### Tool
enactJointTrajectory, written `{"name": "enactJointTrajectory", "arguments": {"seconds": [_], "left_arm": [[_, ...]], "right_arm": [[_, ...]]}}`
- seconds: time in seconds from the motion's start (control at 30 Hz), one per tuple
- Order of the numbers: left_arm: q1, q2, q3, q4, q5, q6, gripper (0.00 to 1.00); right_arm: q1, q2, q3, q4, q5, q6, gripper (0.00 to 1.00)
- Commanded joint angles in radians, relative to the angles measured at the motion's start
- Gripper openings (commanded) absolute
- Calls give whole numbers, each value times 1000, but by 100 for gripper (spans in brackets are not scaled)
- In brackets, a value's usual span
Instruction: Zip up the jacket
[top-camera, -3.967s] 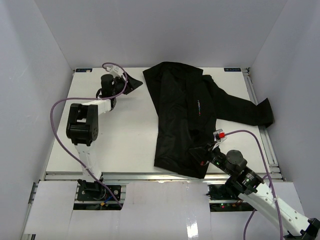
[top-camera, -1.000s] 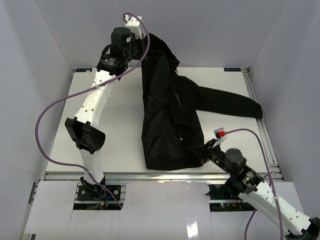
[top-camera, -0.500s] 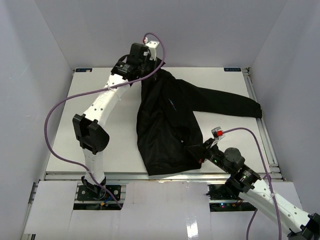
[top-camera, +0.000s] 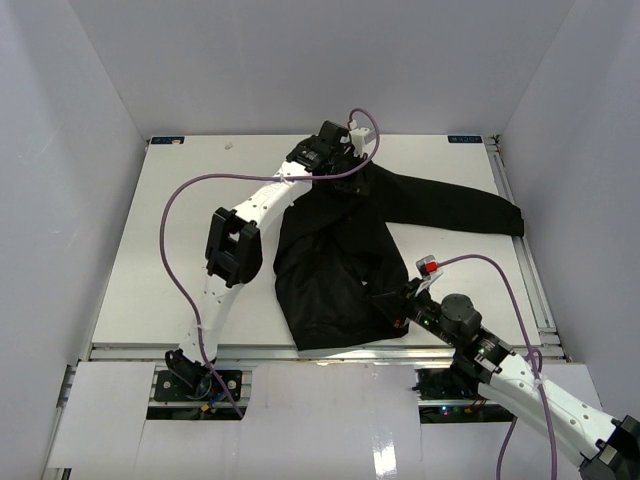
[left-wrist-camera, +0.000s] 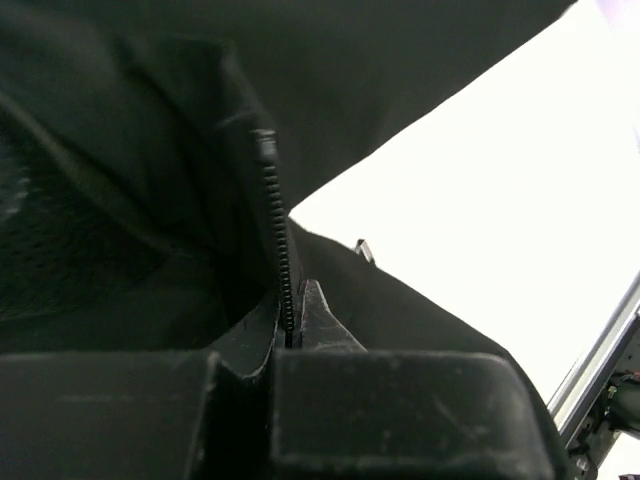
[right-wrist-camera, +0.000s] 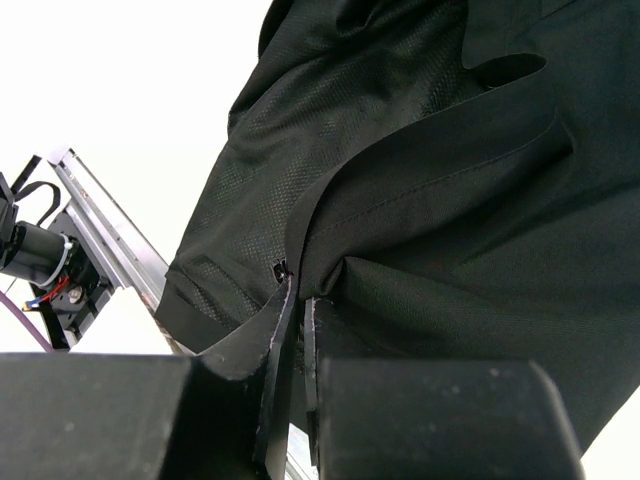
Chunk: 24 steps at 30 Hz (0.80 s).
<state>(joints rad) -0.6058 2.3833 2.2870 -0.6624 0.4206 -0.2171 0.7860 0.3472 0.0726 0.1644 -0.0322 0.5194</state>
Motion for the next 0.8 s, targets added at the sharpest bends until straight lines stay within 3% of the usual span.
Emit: {"name": "enactJointTrajectory", "arguments": {"seconds": [0.0, 0.07, 0.17, 0.4, 0.5, 0.6, 0.77], "left_arm": [[11, -139, 43, 112, 51, 51, 70], [37, -268, -61, 94, 3, 72, 74], [41, -487, -369, 108, -189, 80, 75], [35, -924, -1052, 279, -471, 11, 72], [22, -1114, -1279, 354, -486, -19, 71], [3, -1211, -1415, 413, -534, -46, 70], [0, -1196, -1563, 519, -623, -36, 63]], "right_arm": [[4, -10, -7, 66, 23, -10, 8], [3, -16, -3, 57, 23, -14, 8], [4, -27, 1, 39, 24, -19, 8], [6, -63, 2, 20, 17, -15, 8], [5, -72, 12, 1, 10, -13, 8], [6, -94, 24, -29, 6, -12, 8], [6, -153, 51, -97, 7, -15, 8]]}}
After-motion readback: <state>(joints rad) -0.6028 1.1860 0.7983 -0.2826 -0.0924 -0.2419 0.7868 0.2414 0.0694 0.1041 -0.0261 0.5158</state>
